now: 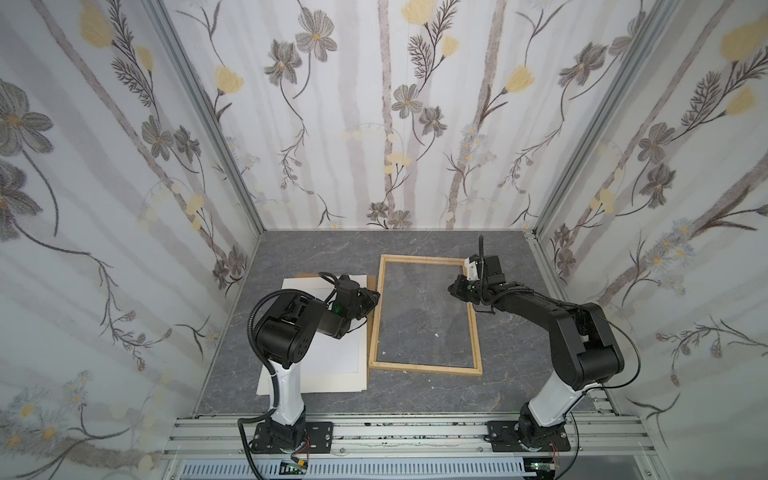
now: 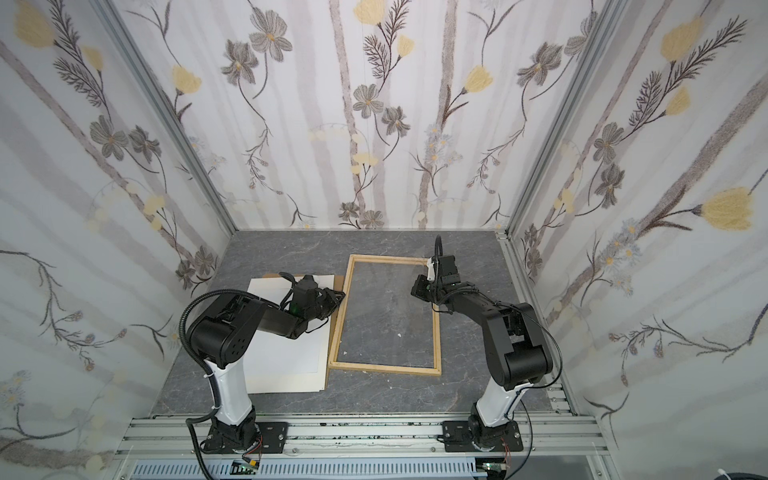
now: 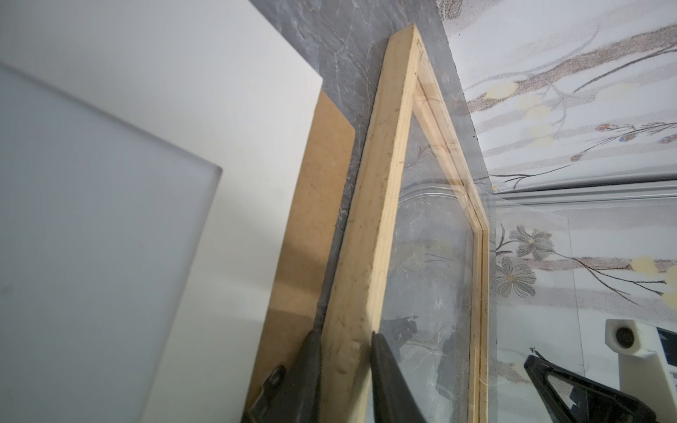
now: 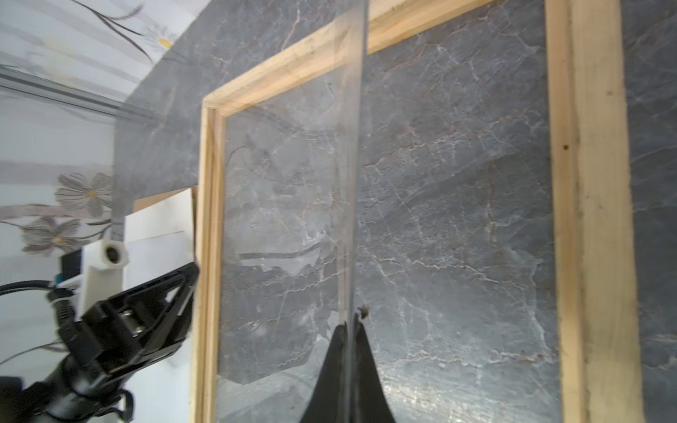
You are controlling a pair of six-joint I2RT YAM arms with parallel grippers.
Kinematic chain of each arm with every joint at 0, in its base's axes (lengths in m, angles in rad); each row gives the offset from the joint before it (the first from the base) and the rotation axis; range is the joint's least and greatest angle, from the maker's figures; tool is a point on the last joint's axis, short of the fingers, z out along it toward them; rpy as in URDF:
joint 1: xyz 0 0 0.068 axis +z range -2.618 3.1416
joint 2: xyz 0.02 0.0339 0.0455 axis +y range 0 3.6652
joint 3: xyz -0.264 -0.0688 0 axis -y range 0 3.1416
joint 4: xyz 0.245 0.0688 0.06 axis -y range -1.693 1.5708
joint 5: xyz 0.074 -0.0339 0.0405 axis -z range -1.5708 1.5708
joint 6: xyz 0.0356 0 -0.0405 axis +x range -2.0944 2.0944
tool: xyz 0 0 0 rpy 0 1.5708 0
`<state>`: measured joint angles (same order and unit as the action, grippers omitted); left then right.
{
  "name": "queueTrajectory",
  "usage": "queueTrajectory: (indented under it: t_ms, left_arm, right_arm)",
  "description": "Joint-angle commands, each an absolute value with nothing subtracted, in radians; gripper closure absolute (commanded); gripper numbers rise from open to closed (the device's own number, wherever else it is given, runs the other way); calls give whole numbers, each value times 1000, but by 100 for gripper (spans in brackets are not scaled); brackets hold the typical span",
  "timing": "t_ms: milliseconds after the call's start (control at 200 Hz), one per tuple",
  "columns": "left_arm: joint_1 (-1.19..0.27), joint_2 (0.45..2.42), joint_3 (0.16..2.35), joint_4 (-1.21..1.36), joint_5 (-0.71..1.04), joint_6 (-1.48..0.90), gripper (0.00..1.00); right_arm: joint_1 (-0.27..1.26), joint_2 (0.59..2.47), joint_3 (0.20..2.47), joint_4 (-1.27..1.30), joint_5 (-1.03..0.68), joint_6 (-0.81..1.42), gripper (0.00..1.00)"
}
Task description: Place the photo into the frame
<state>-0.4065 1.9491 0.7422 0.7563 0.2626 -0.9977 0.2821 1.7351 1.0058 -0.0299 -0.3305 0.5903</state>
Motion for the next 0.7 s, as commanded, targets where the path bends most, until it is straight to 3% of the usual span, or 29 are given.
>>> queueTrajectory:
  t_ms: [0,380,694]
  left_arm:
    - [-438,1964,732,687,454,-1029,77]
    - [-441,1957,711,713,445,-1038,77]
    - [-440,1956,717,708,440,-1037,77]
  right_arm:
    - [330,1772,1028,-104,-496,559,100]
    - [377,1766,1119,-230,-526,470,100]
    - [365,1757,1110,-342,-678,298,100]
